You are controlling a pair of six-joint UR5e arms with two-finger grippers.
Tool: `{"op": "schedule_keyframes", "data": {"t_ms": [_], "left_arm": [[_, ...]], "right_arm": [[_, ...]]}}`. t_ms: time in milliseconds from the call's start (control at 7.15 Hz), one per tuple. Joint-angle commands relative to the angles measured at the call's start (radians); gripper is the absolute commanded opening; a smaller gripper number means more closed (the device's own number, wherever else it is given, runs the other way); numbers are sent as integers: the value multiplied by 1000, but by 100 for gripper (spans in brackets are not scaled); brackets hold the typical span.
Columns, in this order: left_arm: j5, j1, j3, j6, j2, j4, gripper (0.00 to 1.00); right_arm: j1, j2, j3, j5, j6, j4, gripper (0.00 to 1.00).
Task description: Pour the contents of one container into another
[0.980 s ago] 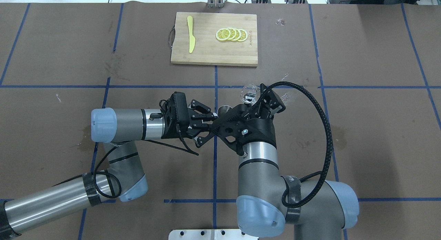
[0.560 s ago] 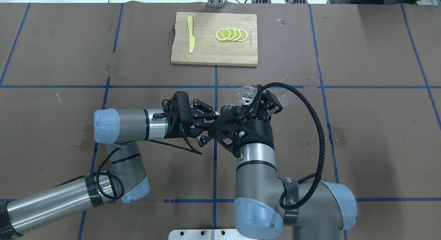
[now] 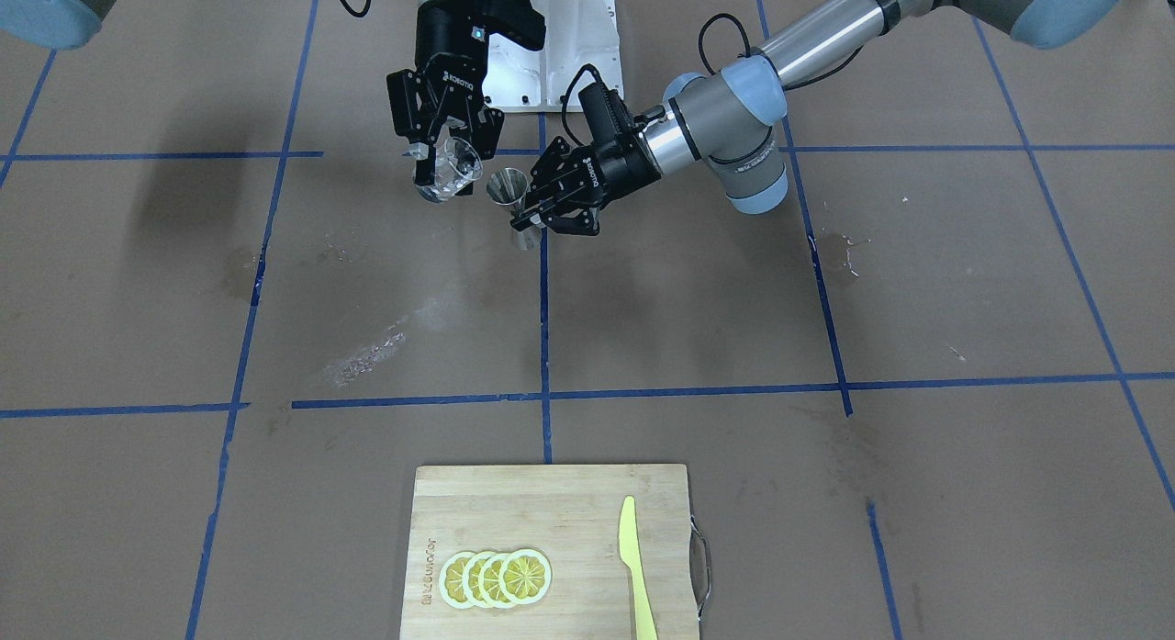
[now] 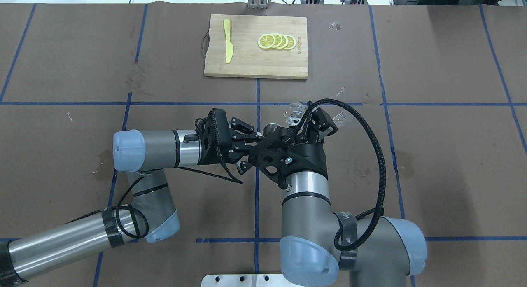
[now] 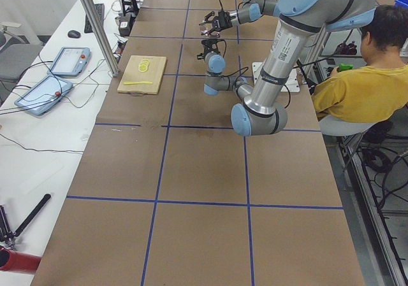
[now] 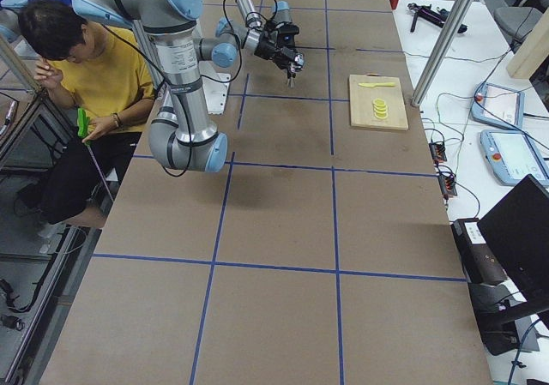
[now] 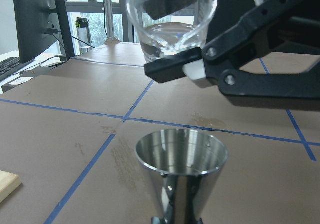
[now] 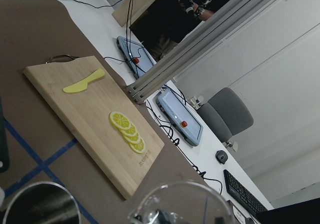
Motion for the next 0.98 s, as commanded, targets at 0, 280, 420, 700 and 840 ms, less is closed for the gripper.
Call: {"op": "schedule_keyframes", "data": {"t_ms": [0,280,420,700,840], "left_arm": [[-1,1,0,-1,-1,0,0],[0,1,0,-1,-2,0,0],[-1,1,0,-1,-2,0,0],[-1,1,-1,-2,-2,0,0],[-1,1,-2,-2,-2,0,0]], "right_arm": [[-1,1,-2,-1,-32,0,0],[-2,48,-7,-1,-45,-78,0],[-7,67,-5,-6,-45,-123,0],[-12,70,-25,-10,-68,-140,0],[-12,73,-25,-16,-138,-154,0]]}}
